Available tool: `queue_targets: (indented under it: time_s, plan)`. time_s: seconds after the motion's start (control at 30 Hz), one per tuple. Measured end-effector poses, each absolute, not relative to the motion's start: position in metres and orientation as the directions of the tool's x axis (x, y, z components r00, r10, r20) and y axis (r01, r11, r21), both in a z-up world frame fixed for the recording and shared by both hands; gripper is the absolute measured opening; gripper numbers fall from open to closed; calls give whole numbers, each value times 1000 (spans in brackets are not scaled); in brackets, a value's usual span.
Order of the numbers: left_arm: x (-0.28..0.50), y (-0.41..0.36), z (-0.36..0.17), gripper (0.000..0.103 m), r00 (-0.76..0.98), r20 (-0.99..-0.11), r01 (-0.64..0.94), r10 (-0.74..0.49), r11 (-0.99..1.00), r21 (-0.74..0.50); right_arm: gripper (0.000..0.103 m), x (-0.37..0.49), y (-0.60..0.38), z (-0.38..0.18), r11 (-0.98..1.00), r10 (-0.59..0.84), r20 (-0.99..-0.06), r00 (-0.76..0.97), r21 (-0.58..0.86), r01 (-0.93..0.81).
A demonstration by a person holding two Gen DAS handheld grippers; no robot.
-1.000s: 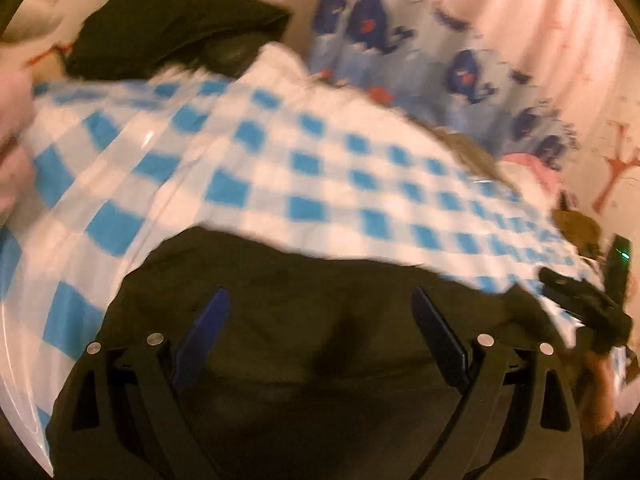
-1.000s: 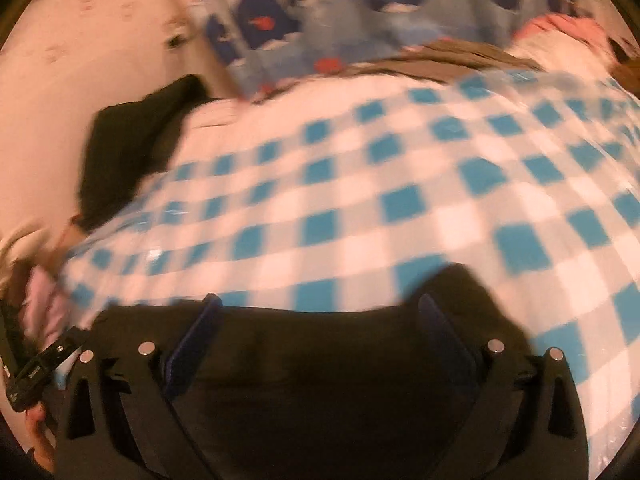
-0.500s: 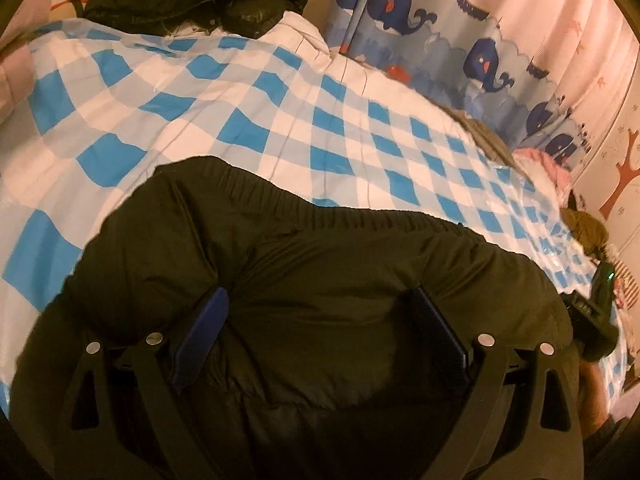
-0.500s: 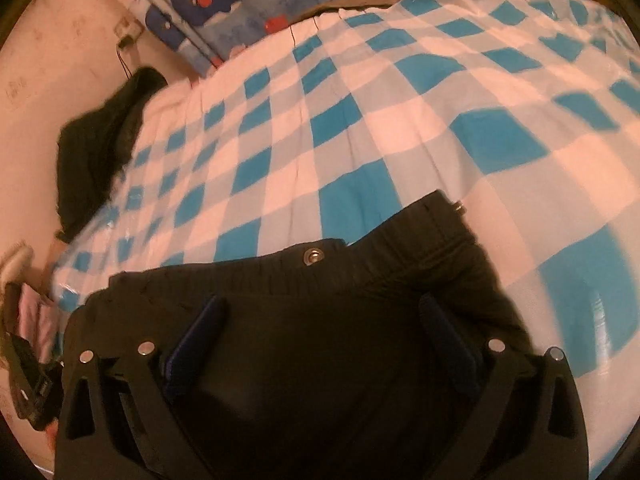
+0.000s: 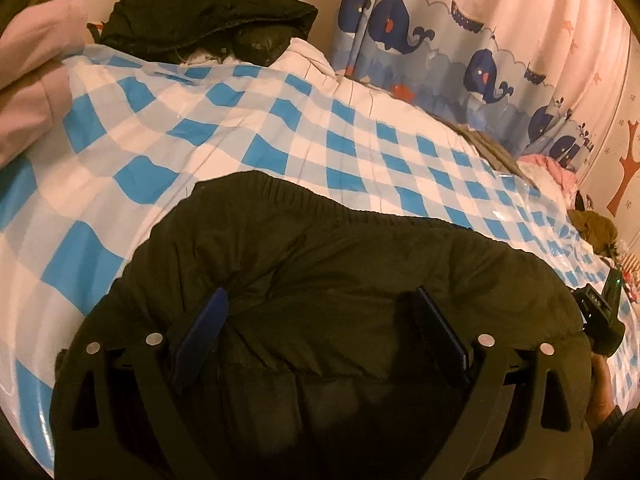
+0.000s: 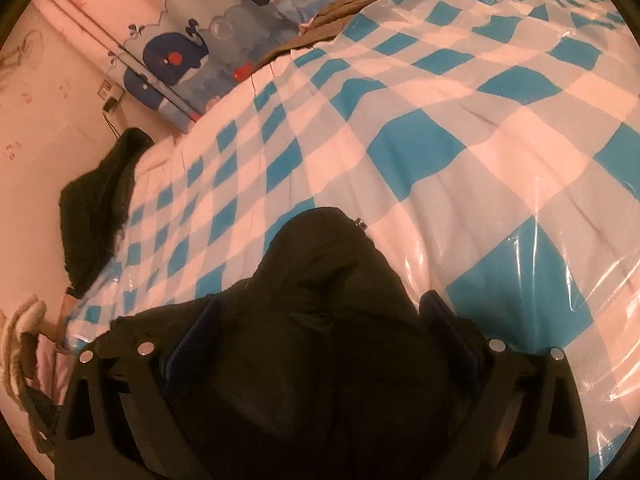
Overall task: Fold large clothes
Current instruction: 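Press the folded jacket flat with both grippers and release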
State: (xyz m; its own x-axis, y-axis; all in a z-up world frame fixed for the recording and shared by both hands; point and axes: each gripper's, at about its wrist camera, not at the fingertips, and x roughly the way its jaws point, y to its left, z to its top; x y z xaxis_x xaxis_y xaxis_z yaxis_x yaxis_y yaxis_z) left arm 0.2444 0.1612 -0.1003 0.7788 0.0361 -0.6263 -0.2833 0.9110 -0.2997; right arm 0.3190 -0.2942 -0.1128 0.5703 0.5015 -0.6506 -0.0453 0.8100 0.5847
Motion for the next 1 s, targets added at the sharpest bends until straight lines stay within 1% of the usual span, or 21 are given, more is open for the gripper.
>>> queue_targets:
  time_s: [0.07, 0.13, 0.17, 0.23, 0.3, 0.33, 0.37, 0.4, 0.53, 0.67, 0.77, 0.83, 0.87, 0.9, 0.93, 1.0]
  plan:
    - [244, 161, -103, 89, 784, -620, -282, 37, 911, -302, 96, 324, -292, -113, 812, 505, -666, 549, 582, -41]
    - [244, 160, -103, 89, 781, -623, -283, 49, 916, -283, 96, 330, -291, -107, 825, 507, -703, 499, 564, -43]
    - [243, 158, -104, 89, 781, -622, -283, 56, 920, -273, 96, 328, -292, -98, 845, 480, -715, 507, 532, -51]
    - [242, 157, -104, 89, 785, -616, -281, 63, 922, -265, 96, 316, -300, -78, 875, 429, -681, 593, 477, -84]
    - [240, 154, -103, 89, 791, -608, -280, 67, 924, -262, 96, 306, -308, -80, 900, 378, -683, 625, 431, -74]
    - [240, 154, -103, 89, 793, -605, -278, 66, 924, -264, 96, 304, -315, -95, 898, 372, -705, 603, 439, -41]
    - [239, 154, -103, 89, 798, -599, -273, 61, 924, -269, 96, 304, -321, -104, 884, 390, -707, 590, 467, -24]
    - [238, 153, -102, 90, 801, -595, -272, 63, 924, -268, 96, 302, -326, -107, 868, 407, -690, 599, 496, -19]
    - [237, 150, -101, 90, 808, -584, -275, 81, 928, -252, 96, 299, -323, -106, 880, 386, -678, 625, 474, -30]
    - [233, 150, -101, 90, 819, -568, -274, 85, 927, -257, 96, 298, -326, -107, 867, 402, -660, 634, 497, -33]
    - [232, 150, -102, 90, 825, -559, -276, 90, 926, -259, 96, 297, -327, -107, 867, 400, -664, 632, 497, -27]
    - [231, 149, -103, 90, 823, -559, -281, 100, 927, -249, 96, 294, -328, -93, 883, 346, -672, 655, 469, 15]
    - [231, 149, -103, 90, 823, -558, -284, 105, 927, -244, 96, 289, -326, -78, 886, 334, -643, 689, 463, 3]
    - [231, 149, -103, 90, 824, -556, -284, 105, 927, -244, 96, 282, -318, -58, 890, 336, -600, 726, 454, -36]
    - [230, 148, -103, 90, 825, -556, -283, 106, 927, -244, 96, 280, -308, -41, 898, 338, -579, 742, 434, -70]
    - [229, 148, -103, 91, 824, -557, -284, 107, 928, -242, 96, 282, -265, -9, 897, 403, -550, 732, 394, -199]
